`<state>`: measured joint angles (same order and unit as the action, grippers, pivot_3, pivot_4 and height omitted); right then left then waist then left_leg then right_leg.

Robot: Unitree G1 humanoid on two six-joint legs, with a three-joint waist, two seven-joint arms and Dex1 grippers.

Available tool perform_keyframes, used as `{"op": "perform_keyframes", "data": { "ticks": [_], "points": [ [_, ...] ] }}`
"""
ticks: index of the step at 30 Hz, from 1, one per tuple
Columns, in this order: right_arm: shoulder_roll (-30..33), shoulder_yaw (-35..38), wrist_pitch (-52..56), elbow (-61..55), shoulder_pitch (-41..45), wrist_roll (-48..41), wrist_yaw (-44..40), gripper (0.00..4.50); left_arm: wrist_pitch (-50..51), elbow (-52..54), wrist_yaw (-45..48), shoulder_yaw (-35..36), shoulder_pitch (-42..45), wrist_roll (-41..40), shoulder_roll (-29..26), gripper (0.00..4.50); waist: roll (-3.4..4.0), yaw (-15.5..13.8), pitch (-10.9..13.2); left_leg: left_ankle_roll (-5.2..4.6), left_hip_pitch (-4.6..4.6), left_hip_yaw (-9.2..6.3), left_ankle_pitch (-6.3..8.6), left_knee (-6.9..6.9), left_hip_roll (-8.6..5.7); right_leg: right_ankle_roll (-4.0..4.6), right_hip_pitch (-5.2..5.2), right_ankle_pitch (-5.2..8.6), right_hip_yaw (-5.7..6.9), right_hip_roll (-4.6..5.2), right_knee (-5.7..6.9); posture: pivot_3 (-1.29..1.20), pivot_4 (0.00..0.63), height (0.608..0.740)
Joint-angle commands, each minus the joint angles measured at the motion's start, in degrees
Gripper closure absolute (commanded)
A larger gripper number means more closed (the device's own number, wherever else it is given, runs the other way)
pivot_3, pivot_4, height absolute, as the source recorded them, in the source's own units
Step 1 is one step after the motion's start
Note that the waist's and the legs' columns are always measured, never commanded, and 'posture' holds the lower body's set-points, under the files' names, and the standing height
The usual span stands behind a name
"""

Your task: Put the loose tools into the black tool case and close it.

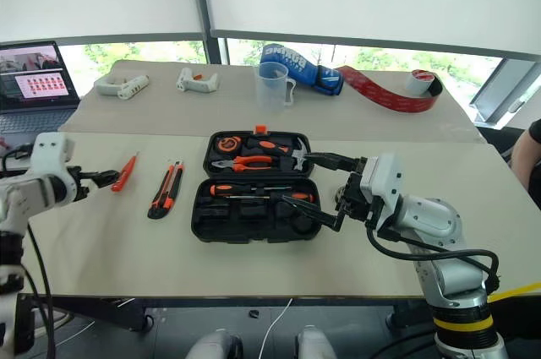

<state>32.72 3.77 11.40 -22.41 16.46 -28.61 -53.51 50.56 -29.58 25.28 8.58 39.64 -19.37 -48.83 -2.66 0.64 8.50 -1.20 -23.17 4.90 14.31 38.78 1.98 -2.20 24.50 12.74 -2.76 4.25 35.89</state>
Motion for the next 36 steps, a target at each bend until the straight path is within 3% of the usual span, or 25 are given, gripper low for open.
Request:
{"op": "perform_keyframes", "data": {
  "ticks": [1, 9, 12, 22, 29, 32, 36],
  "points": [
    [0.3, 0.8, 0.7, -1.3, 1.0, -1.8, 0.4, 0.09, -4.8, -8.5, 3.5, -5.0, 5.2, 5.4, 1.2, 0.00, 0.00, -0.1, 0.0, -0.02, -0.08, -0.03, 0.01, 0.00, -0.01, 0.00, 0.01, 0.00, 0.09, 0.04, -0.01, 0.00, 0.150, 0.740],
    [0.2, 0.7, 1.4, -2.6, 0.4, -2.1, 1.7, 0.09, -9.1, -22.0, 4.9, -8.1, 13.3, 11.2, 6.1, 0.00, -0.01, -0.6, 0.0, -0.04, -0.15, -0.17, 0.02, 0.15, -0.06, -0.05, -0.10, 0.03, 0.32, 0.11, -0.05, 0.00, 0.150, 0.740],
    [0.2, 0.6, 1.2, -2.9, 0.1, -2.0, 2.1, 0.00, -8.7, -23.5, 4.9, -8.0, 13.5, 12.3, 7.0, 0.61, -0.01, -0.9, 0.0, -0.03, -0.07, -0.22, 0.00, 0.22, -0.07, -0.06, -0.19, 0.03, 0.34, 0.13, 0.04, 0.00, 0.150, 0.740],
    [0.4, 0.7, 0.5, -2.7, -0.4, -1.6, 2.2, 0.00, -10.4, -21.9, 6.0, -4.2, 10.1, 11.3, 7.2, 4.03, 0.02, -0.5, 0.0, 0.00, 0.07, -0.25, -0.05, 0.27, -0.06, -0.05, -0.24, 0.02, 0.30, 0.12, 0.23, 0.00, 0.150, 0.740],
    [1.3, 1.3, 0.0, -2.7, -2.2, -0.9, 2.0, 0.00, -25.9, -13.1, 15.4, 3.7, 3.5, 5.3, 6.8, 4.05, 0.01, -0.5, 0.0, 0.00, 0.01, -0.27, -0.05, 0.27, -0.04, -0.03, -0.20, 0.01, 0.32, 0.16, 0.22, 0.00, 0.150, 0.740],
    [4.2, 3.6, -0.6, -2.6, -5.1, -0.3, 0.4, 0.00, -35.3, 0.1, 33.5, 1.9, -1.2, 0.9, 4.6, 4.05, -0.02, -0.9, 0.0, 0.00, -0.13, -0.28, -0.05, 0.30, -0.04, -0.03, -0.14, 0.00, 0.35, 0.17, 0.15, 0.00, 0.150, 0.740],
    [8.1, 6.6, -1.3, -1.9, -8.8, -0.1, -1.7, 0.00, -41.4, 12.2, 48.6, -5.4, -4.7, 2.0, 0.9, 4.05, -0.04, -1.3, 0.0, -0.07, -0.30, -0.26, 0.00, 0.29, -0.04, -0.03, -0.10, 0.00, 0.40, 0.20, -0.03, 0.00, 0.150, 0.740]
  ]
}}
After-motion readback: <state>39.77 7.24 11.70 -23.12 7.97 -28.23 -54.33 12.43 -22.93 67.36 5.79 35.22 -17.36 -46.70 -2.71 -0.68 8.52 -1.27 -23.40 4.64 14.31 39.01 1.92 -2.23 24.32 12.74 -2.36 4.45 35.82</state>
